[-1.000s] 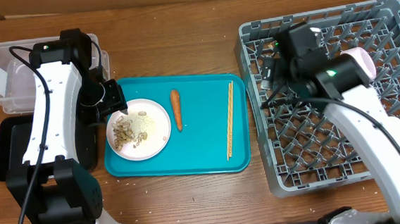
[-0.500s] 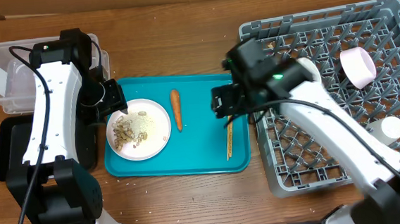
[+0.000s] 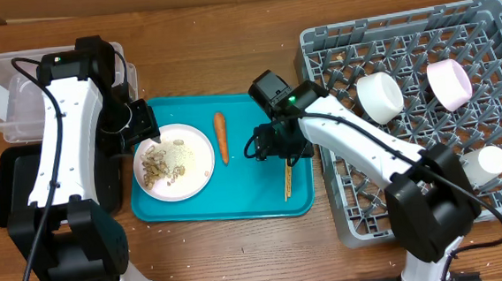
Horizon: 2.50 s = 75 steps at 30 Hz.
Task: Sort waste into correct bins and load items into the dishwasher
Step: 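Lower the right gripper onto the wooden chopsticks and grasp them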
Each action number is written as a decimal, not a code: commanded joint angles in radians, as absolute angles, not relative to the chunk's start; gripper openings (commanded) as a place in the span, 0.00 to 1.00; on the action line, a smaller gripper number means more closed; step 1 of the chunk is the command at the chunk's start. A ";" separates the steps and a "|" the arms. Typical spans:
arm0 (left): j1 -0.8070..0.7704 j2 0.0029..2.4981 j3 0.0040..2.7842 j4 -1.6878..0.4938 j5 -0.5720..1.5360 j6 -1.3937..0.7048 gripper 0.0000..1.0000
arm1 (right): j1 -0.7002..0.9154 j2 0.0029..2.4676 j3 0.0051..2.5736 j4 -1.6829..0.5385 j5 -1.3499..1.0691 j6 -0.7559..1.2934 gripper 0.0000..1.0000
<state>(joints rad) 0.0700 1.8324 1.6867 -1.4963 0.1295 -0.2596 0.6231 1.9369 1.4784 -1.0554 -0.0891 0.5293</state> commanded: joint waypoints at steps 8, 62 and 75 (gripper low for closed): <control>0.072 1.817 1.698 -1.492 0.123 -0.250 0.61 | 0.633 2.023 1.492 -1.033 -0.083 0.578 0.70; 0.072 1.817 1.698 -1.492 0.123 -0.247 0.61 | 0.633 2.023 1.529 -1.007 -0.020 0.634 0.61; 0.072 1.817 1.698 -1.492 0.123 -0.247 0.61 | 0.634 2.024 1.367 -0.881 -0.073 0.663 0.61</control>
